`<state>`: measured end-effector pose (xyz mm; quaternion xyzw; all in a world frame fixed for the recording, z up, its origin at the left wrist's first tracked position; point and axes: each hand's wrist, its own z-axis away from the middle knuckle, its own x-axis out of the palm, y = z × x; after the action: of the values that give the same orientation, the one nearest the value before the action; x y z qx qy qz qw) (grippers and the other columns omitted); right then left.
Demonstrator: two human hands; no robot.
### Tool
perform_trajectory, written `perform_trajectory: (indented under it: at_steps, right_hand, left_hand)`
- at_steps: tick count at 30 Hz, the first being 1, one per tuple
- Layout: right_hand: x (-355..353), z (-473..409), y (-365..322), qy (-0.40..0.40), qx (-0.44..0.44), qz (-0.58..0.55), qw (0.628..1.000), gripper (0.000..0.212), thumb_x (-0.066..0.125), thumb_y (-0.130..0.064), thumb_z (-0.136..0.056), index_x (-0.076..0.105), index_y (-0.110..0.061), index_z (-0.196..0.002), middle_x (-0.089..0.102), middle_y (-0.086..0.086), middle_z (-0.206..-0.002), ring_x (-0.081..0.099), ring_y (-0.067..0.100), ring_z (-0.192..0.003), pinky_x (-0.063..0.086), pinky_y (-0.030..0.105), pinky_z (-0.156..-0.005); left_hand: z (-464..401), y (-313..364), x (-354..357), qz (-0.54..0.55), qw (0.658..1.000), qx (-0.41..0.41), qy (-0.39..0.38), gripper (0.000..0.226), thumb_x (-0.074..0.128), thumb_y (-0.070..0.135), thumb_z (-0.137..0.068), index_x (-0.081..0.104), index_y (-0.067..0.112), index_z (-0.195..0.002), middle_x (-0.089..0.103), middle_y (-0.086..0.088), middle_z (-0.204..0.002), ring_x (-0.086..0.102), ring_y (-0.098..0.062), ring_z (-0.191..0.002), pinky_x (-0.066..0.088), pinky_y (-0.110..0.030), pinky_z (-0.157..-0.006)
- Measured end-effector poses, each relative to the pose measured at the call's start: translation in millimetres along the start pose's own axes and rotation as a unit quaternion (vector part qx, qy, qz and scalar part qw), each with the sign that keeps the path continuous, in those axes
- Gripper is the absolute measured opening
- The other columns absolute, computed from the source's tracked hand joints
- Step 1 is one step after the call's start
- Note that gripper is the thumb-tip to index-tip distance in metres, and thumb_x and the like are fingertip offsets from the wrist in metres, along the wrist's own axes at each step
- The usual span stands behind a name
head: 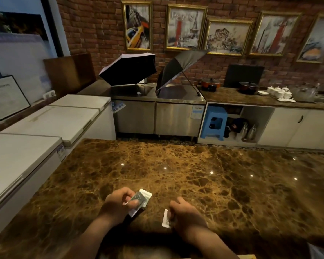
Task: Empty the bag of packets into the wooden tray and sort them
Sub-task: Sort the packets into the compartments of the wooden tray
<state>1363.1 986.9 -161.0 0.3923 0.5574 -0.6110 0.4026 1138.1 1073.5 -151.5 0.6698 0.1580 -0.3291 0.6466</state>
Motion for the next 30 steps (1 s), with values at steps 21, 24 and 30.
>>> perform_trajectory:
  at_steps: [21, 24, 30]
  right_hand:
    - [-49.1, 55.5, 31.2, 0.081, 0.073, -0.193, 0.975, 0.027, 0.063, -0.006, -0.090, 0.061, -0.030, -0.102, 0.060, -0.017, -0.097, 0.058, 0.000, -0.091, 0.051, 0.014, -0.079]
    - [-50.1, 60.0, 18.2, 0.068, 0.077, -0.202, 0.974, 0.030, 0.064, -0.008, -0.091, 0.060, -0.031, -0.109, 0.062, -0.009, -0.107, 0.062, 0.008, -0.098, 0.057, 0.030, -0.089]
    - [-47.9, 75.1, -4.8, 0.043, 0.043, -0.239, 0.969, 0.033, 0.063, -0.008, -0.092, 0.059, -0.034, -0.112, 0.067, -0.008, -0.107, 0.064, 0.006, -0.095, 0.060, 0.025, -0.077]
  left_hand:
    - [23.1, 41.4, 31.3, -0.015, 0.993, -0.017, 0.112, 0.033, 0.080, 0.005, -0.068, 0.056, 0.025, -0.077, 0.064, 0.002, -0.084, 0.061, -0.023, -0.077, 0.043, -0.031, -0.059]
    - [46.0, 47.3, 15.1, 0.042, 0.993, 0.011, 0.108, 0.045, 0.086, -0.002, -0.066, 0.056, 0.017, -0.093, 0.063, -0.003, -0.090, 0.063, -0.026, -0.081, 0.052, -0.035, -0.064]
    - [106.5, 54.4, -6.0, 0.082, 0.993, -0.007, 0.088, 0.049, 0.089, 0.014, -0.070, 0.054, 0.026, -0.103, 0.061, 0.007, -0.097, 0.060, -0.008, -0.083, 0.046, -0.022, -0.059]
